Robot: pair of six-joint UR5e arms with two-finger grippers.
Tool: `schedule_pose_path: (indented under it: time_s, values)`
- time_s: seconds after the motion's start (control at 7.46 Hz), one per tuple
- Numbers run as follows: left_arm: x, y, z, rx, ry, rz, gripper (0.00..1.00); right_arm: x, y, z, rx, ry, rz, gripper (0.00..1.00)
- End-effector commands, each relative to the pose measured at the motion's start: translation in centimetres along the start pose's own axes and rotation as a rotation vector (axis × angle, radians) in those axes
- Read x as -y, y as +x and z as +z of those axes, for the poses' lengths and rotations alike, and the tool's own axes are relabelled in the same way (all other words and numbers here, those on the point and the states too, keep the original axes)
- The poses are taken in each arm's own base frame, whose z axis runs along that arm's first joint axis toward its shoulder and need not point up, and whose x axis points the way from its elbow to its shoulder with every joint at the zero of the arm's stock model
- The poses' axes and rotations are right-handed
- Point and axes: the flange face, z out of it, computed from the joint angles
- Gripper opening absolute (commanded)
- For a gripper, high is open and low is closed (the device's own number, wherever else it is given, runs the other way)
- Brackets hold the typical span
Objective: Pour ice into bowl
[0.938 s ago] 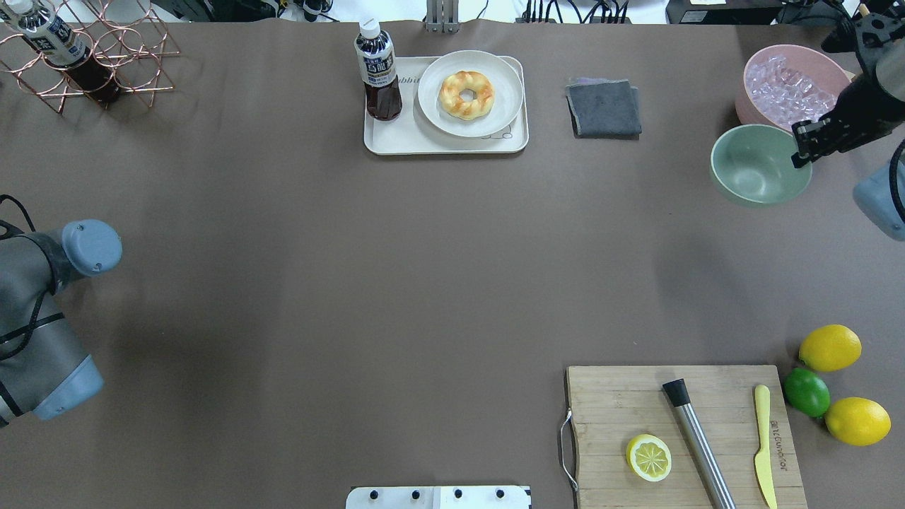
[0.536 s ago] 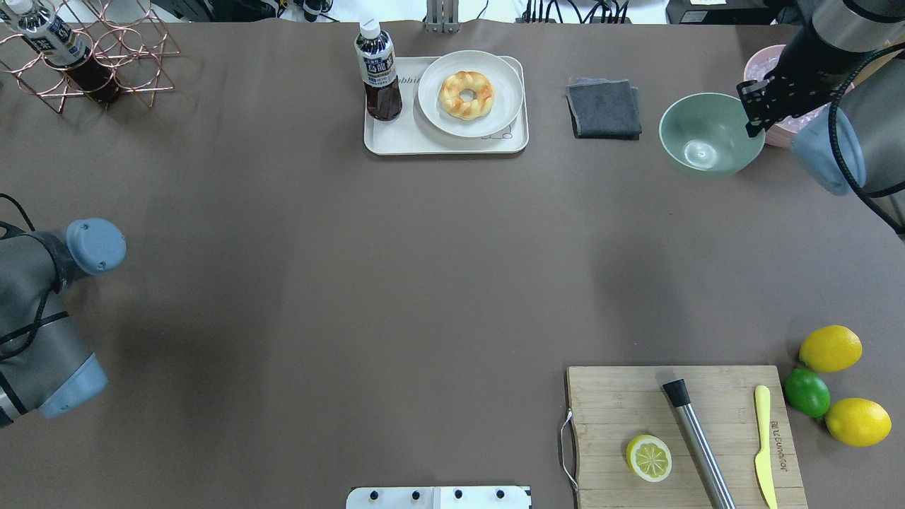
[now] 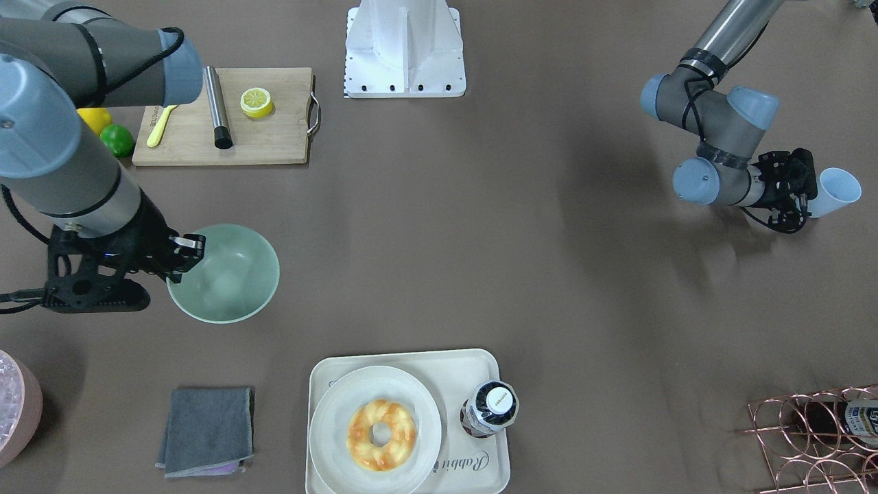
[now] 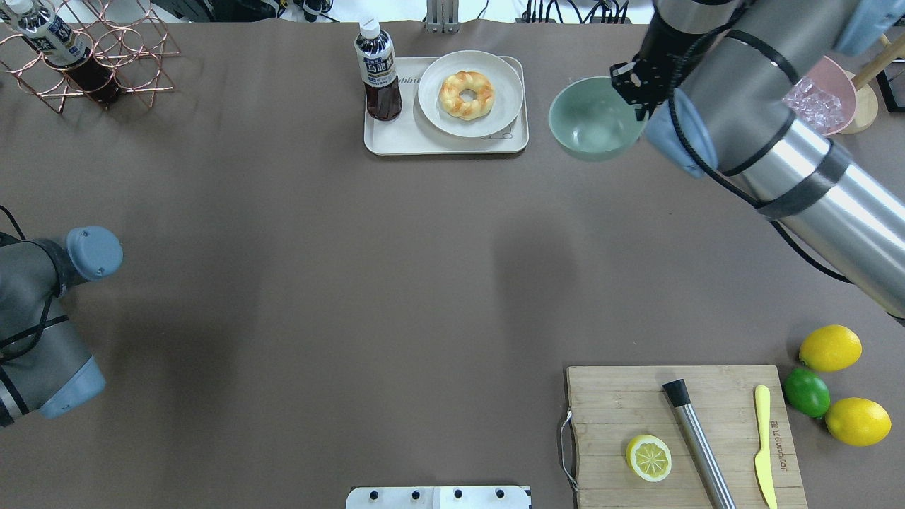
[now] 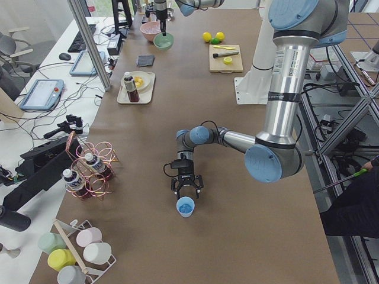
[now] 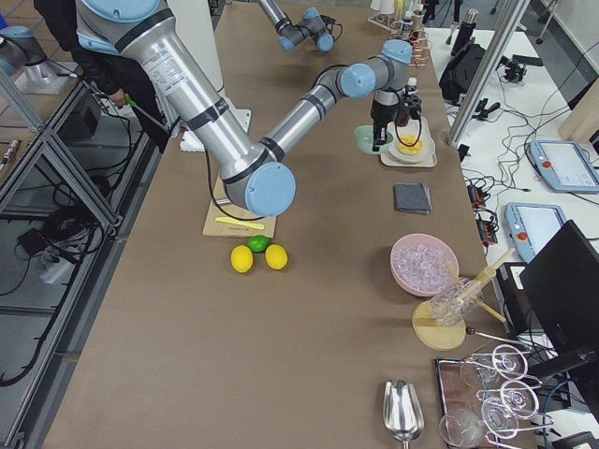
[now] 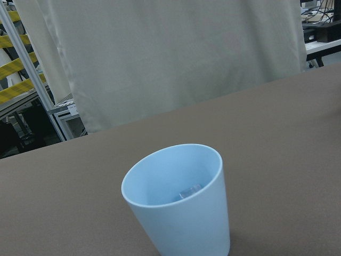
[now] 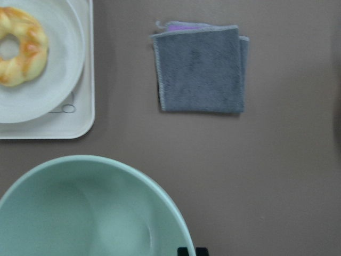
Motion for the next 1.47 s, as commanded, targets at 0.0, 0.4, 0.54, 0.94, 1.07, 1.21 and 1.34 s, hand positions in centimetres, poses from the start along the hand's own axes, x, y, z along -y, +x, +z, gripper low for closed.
schedule_pose_path:
  time_s: [0.0, 0.4, 0.54, 0.94, 1.07, 1.21, 1.34]
  values:
    - [0.0, -0.1, 0.8, 0.005, 0.004, 0.003, 0.97, 0.0, -15.4, -0.6, -0.019, 0.017, 0.030, 0.00]
    - [-0.6, 0.5, 3.8, 0.012, 0.006, 0.005, 0.97, -2.7, -28.5, -1.4, -0.043, 0.045, 0.035, 0.00]
    - [-0.7, 0.8, 5.0, 0.014, 0.006, 0.004, 0.97, -4.1, -31.1, -1.2, -0.030, 0.053, 0.012, 0.00]
    - [0.4, 0.9, 7.3, 0.034, 0.012, 0.008, 0.95, -11.9, -39.7, 1.8, 0.031, 0.113, -0.093, 0.00]
    - [0.5, 0.9, 7.4, 0.037, 0.012, 0.009, 0.88, -14.5, -42.0, 3.8, 0.060, 0.123, -0.088, 0.00]
    - [0.6, 0.9, 7.4, 0.038, 0.011, 0.007, 0.74, -15.8, -44.2, 5.1, 0.059, 0.133, -0.098, 0.00]
    - [0.6, 0.8, 7.4, 0.039, 0.012, 0.008, 0.61, -16.8, -45.6, 6.9, 0.068, 0.155, -0.096, 0.00]
